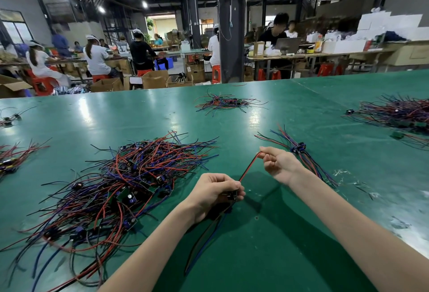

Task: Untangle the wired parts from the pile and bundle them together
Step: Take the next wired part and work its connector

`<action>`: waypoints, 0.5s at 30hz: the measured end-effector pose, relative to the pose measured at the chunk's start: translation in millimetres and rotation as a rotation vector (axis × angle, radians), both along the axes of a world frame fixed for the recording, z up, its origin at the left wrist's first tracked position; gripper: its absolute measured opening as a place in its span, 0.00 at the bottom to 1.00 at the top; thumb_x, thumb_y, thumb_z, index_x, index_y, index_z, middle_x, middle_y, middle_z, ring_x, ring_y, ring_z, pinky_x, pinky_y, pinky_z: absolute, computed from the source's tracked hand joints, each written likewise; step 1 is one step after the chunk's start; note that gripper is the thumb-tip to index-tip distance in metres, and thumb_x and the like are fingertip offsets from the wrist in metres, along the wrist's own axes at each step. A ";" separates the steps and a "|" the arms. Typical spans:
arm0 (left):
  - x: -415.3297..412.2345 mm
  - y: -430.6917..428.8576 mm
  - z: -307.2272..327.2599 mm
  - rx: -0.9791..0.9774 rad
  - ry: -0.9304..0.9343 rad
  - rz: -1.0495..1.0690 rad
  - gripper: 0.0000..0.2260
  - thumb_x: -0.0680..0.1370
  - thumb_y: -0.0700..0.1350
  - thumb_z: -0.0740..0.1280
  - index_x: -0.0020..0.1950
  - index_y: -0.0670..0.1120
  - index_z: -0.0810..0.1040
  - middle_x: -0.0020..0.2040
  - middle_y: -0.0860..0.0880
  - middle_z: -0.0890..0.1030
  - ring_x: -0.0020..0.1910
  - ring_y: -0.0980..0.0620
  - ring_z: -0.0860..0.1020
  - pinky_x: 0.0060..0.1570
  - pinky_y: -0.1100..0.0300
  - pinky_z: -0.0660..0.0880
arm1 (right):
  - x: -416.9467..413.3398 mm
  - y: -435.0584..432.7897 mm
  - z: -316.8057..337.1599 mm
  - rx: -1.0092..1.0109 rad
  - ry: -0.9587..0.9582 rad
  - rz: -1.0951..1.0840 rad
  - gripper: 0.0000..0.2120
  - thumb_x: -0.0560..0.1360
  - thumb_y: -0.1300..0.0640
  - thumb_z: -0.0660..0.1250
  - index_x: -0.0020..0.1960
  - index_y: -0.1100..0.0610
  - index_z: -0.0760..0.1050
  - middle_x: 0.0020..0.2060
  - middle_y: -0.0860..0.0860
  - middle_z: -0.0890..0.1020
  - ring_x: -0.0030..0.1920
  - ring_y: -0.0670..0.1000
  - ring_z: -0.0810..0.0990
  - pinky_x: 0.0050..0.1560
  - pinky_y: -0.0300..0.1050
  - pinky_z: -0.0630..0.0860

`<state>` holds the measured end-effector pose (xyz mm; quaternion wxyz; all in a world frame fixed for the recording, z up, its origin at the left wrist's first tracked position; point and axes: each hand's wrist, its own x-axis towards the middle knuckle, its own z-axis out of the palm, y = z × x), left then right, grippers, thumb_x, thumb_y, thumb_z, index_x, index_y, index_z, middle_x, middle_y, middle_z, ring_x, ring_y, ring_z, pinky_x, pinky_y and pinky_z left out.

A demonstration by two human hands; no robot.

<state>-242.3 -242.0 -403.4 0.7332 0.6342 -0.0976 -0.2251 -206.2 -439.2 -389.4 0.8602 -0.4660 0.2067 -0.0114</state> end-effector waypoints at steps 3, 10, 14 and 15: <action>-0.4 0.0 0.3 -0.007 0.002 -0.004 0.05 0.74 0.31 0.66 0.37 0.34 0.76 0.35 0.40 0.82 0.32 0.48 0.82 0.41 0.59 0.80 | -1.4 0.8 -1.0 0.188 0.066 0.067 0.09 0.78 0.65 0.62 0.39 0.65 0.71 0.17 0.51 0.73 0.15 0.41 0.69 0.16 0.29 0.64; -0.7 1.3 0.7 -0.010 -0.004 -0.017 0.05 0.74 0.30 0.66 0.38 0.34 0.77 0.34 0.40 0.82 0.32 0.48 0.82 0.40 0.60 0.81 | -0.2 2.9 -1.7 -0.110 -0.027 -0.029 0.09 0.75 0.67 0.66 0.37 0.66 0.73 0.21 0.54 0.78 0.18 0.43 0.71 0.18 0.33 0.68; -1.1 1.4 1.6 0.006 -0.008 -0.016 0.05 0.74 0.31 0.67 0.38 0.34 0.77 0.35 0.40 0.82 0.33 0.48 0.82 0.41 0.59 0.81 | 0.2 1.5 0.0 -0.054 -0.022 -0.011 0.10 0.76 0.66 0.64 0.36 0.66 0.72 0.20 0.53 0.77 0.17 0.42 0.70 0.17 0.32 0.66; -1.2 1.2 2.1 0.007 -0.007 -0.016 0.05 0.74 0.32 0.67 0.39 0.34 0.77 0.35 0.40 0.82 0.33 0.48 0.82 0.41 0.60 0.81 | -0.3 1.4 0.4 0.048 0.001 0.024 0.10 0.77 0.66 0.62 0.37 0.66 0.71 0.19 0.53 0.76 0.16 0.41 0.69 0.16 0.31 0.64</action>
